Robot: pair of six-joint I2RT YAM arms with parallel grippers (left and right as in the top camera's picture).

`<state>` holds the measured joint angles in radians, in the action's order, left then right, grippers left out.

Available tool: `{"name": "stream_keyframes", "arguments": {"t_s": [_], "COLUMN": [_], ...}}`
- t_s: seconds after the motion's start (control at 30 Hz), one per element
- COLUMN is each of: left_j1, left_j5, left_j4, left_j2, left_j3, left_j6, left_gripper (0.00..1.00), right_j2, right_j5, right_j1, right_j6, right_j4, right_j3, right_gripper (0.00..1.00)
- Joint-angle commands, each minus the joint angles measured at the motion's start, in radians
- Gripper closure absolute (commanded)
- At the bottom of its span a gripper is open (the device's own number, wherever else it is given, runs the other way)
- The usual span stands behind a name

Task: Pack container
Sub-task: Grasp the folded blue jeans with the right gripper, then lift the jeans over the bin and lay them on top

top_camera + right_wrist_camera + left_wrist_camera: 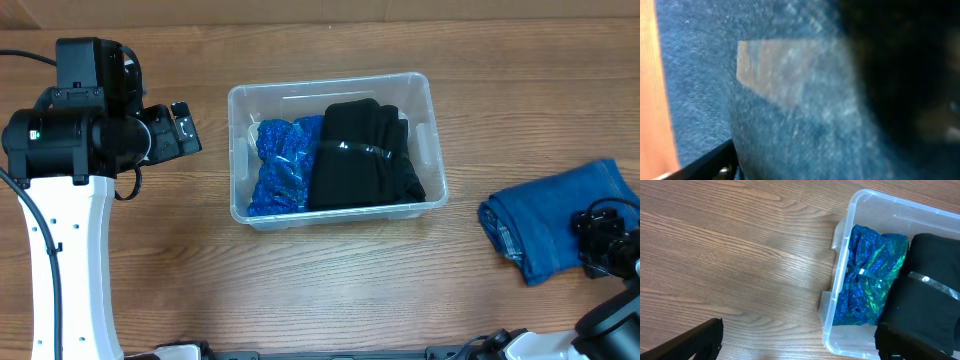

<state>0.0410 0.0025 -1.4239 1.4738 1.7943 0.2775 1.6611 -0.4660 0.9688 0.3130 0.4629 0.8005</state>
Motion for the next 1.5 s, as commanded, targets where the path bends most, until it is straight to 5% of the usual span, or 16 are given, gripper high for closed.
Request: {"name": "stream_keyframes", "arguments": {"t_s": [0.0, 0.07, 0.3, 0.57, 0.63, 0.77, 0.87, 1.07, 1.3, 1.47], "left_j1": [0.005, 0.005, 0.005, 0.005, 0.005, 0.005, 0.005, 0.005, 0.005, 0.005], "left_j5": [-0.010, -0.010, -0.014, -0.013, -0.013, -0.013, -0.013, -0.009, 0.018, 0.024], "left_j4": [-0.002, -0.002, -0.002, -0.002, -0.002, -0.002, -0.002, -0.006, -0.005, -0.014], "left_j2": [-0.002, -0.002, -0.002, -0.002, -0.002, -0.002, -0.002, -0.002, -0.002, -0.002], "left_j3": [0.014, 0.014, 0.014, 0.014, 0.014, 0.014, 0.014, 0.014, 0.014, 0.014], "left_j6": [-0.024, -0.024, -0.027, -0.027, -0.027, -0.027, -0.027, -0.027, -0.027, -0.028], "left_gripper": [0.00, 0.00, 0.00, 0.00, 0.00, 0.00, 0.00, 0.00, 0.00, 0.00], "right_j2": [0.056, 0.051, -0.245, -0.409, -0.409, -0.409, -0.409, -0.409, -0.404, -0.298], "right_j5": [-0.203, -0.289, -0.470, -0.431, -0.355, -0.164, 0.018, 0.321, 0.711, 0.750], "right_j1": [-0.018, -0.019, -0.112, -0.605, -0.715, -0.850, -0.962, -1.258, -1.509, -1.581], "right_j6": [0.001, 0.000, -0.099, -0.130, 0.006, 0.345, 0.697, 1.164, 1.286, 1.332], "right_j4": [0.014, 0.022, 0.200, 0.289, 0.255, 0.172, 0.174, 0.033, -0.103, -0.279], "right_j3": [-0.037, -0.016, 0.281, 0.704, 0.705, 0.704, 0.690, 0.572, 0.434, 0.352], "right_gripper": [0.53, 0.71, 0.74, 0.74, 0.75, 0.96, 0.96, 0.96, 0.96, 0.96]}}
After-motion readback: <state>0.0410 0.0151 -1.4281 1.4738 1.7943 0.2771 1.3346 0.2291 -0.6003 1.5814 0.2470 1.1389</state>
